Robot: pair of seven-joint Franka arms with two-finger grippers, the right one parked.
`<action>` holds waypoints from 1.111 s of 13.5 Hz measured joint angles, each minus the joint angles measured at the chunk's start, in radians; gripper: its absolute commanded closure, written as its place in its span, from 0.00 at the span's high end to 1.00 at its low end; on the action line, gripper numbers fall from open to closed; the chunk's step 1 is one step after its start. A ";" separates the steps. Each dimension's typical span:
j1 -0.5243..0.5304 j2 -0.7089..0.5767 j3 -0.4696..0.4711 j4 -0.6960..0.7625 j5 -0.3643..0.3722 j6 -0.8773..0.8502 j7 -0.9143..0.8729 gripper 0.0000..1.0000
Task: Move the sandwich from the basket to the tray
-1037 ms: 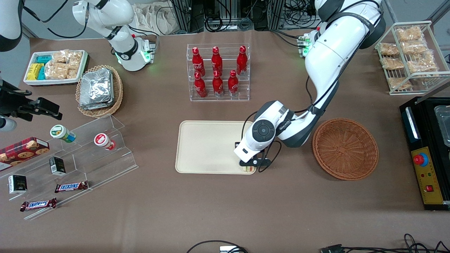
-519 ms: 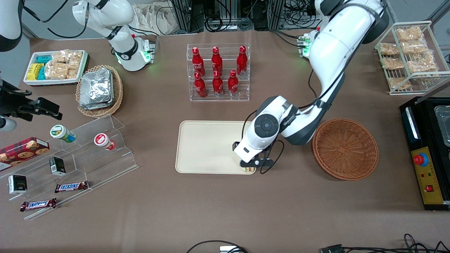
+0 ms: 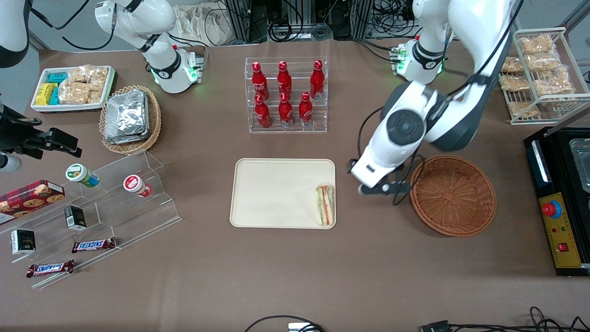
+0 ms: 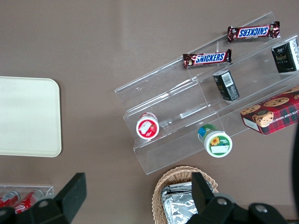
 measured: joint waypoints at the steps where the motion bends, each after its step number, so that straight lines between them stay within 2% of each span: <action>1: 0.031 -0.059 0.000 -0.045 -0.008 -0.010 0.037 1.00; 5: 0.185 -0.180 0.004 -0.080 -0.015 -0.069 0.116 1.00; 10: 0.384 -0.162 0.008 -0.007 -0.021 -0.115 0.223 1.00; 12: 0.419 -0.129 0.009 0.029 -0.024 -0.116 0.234 1.00; 15: 0.417 -0.103 0.001 0.072 -0.026 -0.116 0.309 1.00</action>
